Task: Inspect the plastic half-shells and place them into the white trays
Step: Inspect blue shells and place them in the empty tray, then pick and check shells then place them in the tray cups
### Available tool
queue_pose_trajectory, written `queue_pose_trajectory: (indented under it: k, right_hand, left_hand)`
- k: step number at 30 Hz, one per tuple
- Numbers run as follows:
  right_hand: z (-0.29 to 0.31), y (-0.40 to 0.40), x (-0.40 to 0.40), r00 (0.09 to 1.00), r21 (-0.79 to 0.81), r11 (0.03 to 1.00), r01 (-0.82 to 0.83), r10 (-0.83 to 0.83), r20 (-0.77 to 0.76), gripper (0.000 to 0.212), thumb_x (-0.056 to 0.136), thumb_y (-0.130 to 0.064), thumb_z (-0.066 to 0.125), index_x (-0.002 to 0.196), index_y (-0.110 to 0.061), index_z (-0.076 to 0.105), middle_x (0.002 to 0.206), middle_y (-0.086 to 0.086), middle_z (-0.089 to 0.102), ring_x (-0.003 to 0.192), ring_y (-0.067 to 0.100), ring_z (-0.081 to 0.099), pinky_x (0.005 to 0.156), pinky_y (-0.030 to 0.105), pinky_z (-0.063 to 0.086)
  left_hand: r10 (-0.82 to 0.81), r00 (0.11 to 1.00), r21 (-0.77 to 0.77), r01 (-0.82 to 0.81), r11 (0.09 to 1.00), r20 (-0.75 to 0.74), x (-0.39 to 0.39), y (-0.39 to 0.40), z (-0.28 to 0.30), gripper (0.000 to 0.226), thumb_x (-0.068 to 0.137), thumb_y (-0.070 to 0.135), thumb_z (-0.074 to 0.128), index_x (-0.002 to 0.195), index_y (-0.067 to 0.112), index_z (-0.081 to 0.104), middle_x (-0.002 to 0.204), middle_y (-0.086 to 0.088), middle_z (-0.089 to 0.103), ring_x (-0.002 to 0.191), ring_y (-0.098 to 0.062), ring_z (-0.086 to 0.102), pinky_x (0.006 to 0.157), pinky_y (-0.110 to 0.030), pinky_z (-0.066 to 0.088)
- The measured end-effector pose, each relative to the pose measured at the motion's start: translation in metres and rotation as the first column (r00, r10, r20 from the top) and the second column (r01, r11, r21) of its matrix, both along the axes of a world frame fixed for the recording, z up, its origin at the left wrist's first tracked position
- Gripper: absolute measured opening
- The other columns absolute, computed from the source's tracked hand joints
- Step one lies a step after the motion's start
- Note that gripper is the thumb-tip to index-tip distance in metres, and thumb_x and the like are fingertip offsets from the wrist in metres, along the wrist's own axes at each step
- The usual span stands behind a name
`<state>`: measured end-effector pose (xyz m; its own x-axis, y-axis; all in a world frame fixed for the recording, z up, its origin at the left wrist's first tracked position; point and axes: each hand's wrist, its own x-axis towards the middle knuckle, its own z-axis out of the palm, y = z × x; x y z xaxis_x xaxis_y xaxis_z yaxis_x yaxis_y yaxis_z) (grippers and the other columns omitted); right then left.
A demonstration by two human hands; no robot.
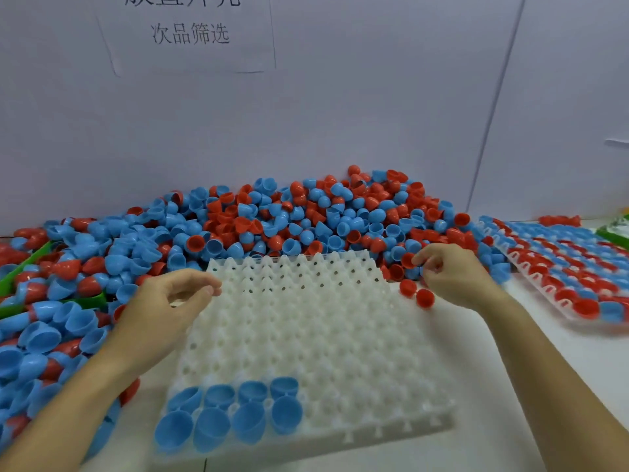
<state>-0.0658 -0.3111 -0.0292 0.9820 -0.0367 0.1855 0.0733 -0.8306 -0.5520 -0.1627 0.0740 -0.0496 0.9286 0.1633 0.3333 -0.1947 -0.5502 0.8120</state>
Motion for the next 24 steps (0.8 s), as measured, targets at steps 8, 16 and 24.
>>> queue_pose_trajectory:
  k: [8, 16, 24]
  right_hand:
    - [-0.044, -0.009, 0.003, 0.991, -0.216, 0.973, -0.077, 0.098, 0.090, 0.033, 0.086, -0.012, 0.068, 0.095, -0.042, 0.056, 0.099, -0.011, 0.049, 0.091, 0.012, 0.052, 0.078, 0.027, 0.048]
    - [-0.029, 0.015, -0.006, 0.965, 0.148, 0.986, -0.070, 0.030, 0.260, 0.023, 0.093, -0.003, 0.062, 0.106, -0.014, 0.076, 0.093, -0.009, 0.071, 0.080, 0.006, 0.064, 0.074, 0.016, 0.050]
    - [0.020, 0.093, -0.081, 0.817, 0.580, 0.617, -0.532, 0.553, 0.162, 0.023, 0.067, -0.035, 0.083, 0.087, -0.025, 0.080, 0.097, -0.008, 0.077, 0.090, 0.011, 0.074, 0.079, 0.022, 0.059]
  left_hand:
    - [0.016, 0.998, 0.000, -0.016, 1.000, 0.066, -0.003, -0.003, 0.007, 0.022, 0.095, 0.008, 0.062, 0.094, 0.027, 0.074, 0.093, 0.019, 0.075, 0.087, 0.003, 0.068, 0.077, -0.026, 0.050]
    - [-0.022, 0.997, -0.032, 0.025, 0.999, 0.079, -0.013, -0.016, 0.020, 0.023, 0.095, 0.007, 0.061, 0.094, 0.026, 0.073, 0.088, 0.012, 0.075, 0.084, -0.005, 0.070, 0.073, -0.024, 0.052]
    - [-0.305, 0.952, -0.009, 0.305, 0.952, 0.015, -0.035, -0.060, 0.031, 0.019, 0.093, 0.016, 0.063, 0.099, 0.032, 0.071, 0.091, 0.014, 0.074, 0.088, -0.008, 0.071, 0.078, -0.020, 0.057]
